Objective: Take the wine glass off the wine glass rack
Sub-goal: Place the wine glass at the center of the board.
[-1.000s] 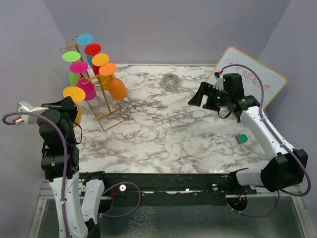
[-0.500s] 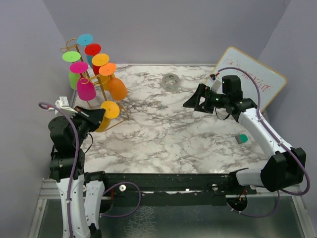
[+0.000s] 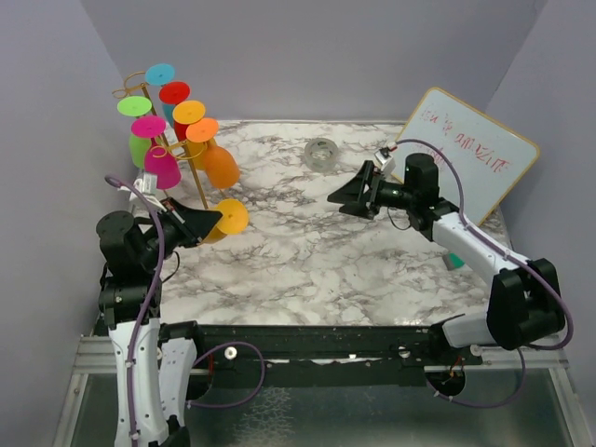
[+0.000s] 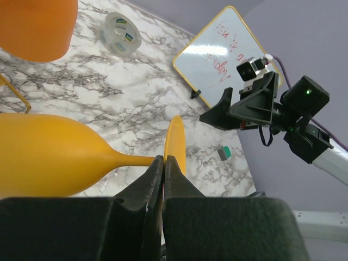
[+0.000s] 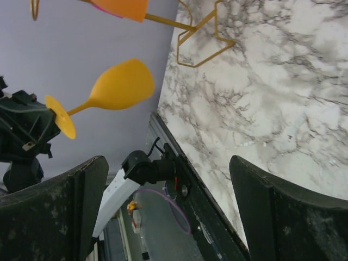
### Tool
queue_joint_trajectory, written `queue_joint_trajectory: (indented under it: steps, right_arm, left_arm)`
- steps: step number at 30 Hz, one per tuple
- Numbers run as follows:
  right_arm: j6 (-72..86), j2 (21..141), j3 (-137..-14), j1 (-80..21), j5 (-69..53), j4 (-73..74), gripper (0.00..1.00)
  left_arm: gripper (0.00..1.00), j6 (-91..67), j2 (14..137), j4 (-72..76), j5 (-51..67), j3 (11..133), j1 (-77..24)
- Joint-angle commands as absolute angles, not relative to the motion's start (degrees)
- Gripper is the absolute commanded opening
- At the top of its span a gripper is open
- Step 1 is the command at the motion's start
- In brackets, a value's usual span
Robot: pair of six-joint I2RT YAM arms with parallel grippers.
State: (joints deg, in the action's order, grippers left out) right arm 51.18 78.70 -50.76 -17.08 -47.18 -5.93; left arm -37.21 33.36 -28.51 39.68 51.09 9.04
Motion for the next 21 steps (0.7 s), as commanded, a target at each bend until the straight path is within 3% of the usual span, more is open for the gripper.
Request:
queue_joint_trajectory:
  steps: [1,12,15,21]
  right_arm:
    - [52.6,81.3,-55.6,-21.1,-49.4,-13.0,0.99]
    - [48.4,83.4,-58.2,-23.8,-57.0,-12.7,0.9]
    - [48.9,83.5,-57.7,-26.4,-55.9,-14.2,0.89]
    - [51.0,84.7,-57.3,-30.2,-55.3,-17.2,0.82]
  left_arm:
    - [0.0,-36.5,35.3,-25.4,44.9,48.5,9.2]
    - [0.0,-43.6,36.4,-15.9,47.8,41.6,5.8]
    - [0.0,-42.7,39.6,-14.2,47.0,43.0,1.0]
    - [0.0,-42.2,45.4,-10.7,34.7,45.3,-15.0]
